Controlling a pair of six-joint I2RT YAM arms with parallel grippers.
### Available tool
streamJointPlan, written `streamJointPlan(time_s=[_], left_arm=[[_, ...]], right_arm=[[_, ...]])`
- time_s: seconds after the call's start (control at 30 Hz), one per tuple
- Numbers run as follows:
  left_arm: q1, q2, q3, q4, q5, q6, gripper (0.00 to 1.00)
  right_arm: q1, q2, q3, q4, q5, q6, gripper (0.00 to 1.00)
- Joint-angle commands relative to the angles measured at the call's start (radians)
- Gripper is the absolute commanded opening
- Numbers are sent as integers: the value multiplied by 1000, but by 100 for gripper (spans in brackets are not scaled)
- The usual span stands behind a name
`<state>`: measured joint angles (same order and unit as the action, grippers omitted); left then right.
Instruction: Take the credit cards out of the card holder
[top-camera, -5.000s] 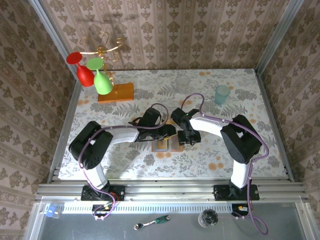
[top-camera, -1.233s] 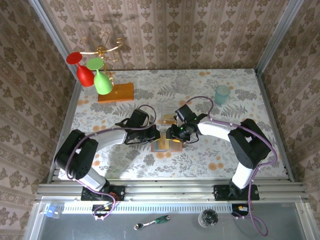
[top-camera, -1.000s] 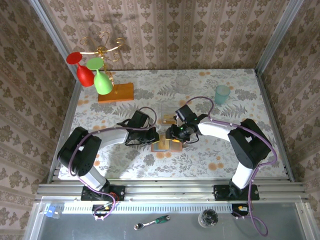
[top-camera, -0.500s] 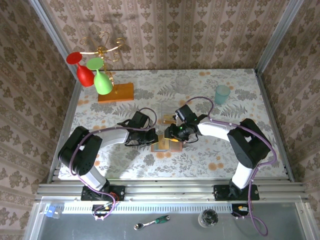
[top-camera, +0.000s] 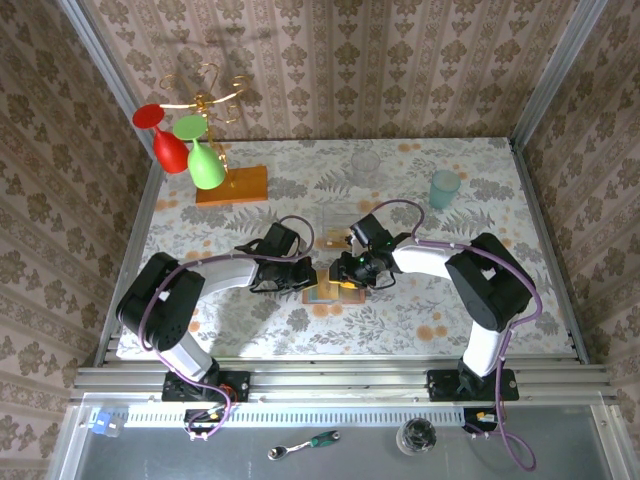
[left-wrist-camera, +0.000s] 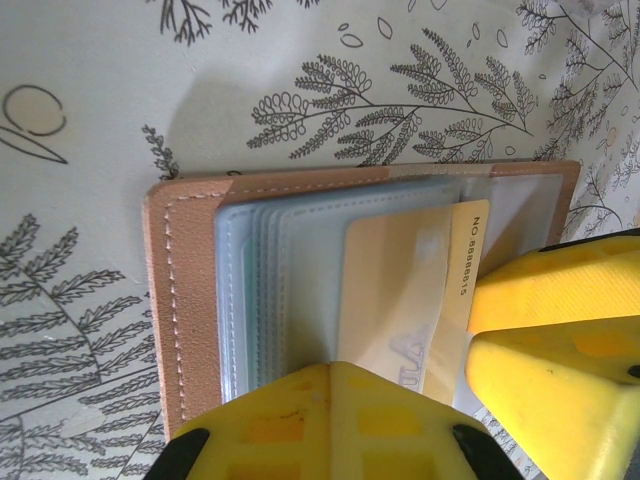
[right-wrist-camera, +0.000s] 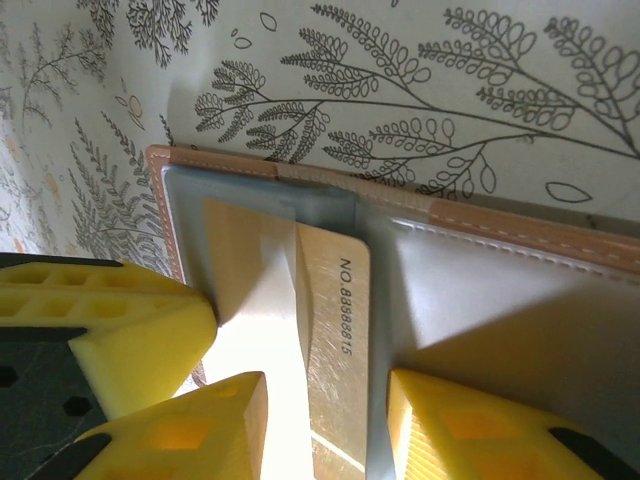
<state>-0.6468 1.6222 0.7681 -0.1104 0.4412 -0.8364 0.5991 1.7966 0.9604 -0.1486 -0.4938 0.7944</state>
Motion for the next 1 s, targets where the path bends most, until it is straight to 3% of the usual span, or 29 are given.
streamJointPlan(time_s=[0.0,0.97], left_arm=[[-5,21,-13,-18,-9,15,0],[-6,15,-25,-12,-7,11,0]], right_arm=[[-4,15,-18,39,-36,25,36],[-29,-42,-75,78,-5,47,12]])
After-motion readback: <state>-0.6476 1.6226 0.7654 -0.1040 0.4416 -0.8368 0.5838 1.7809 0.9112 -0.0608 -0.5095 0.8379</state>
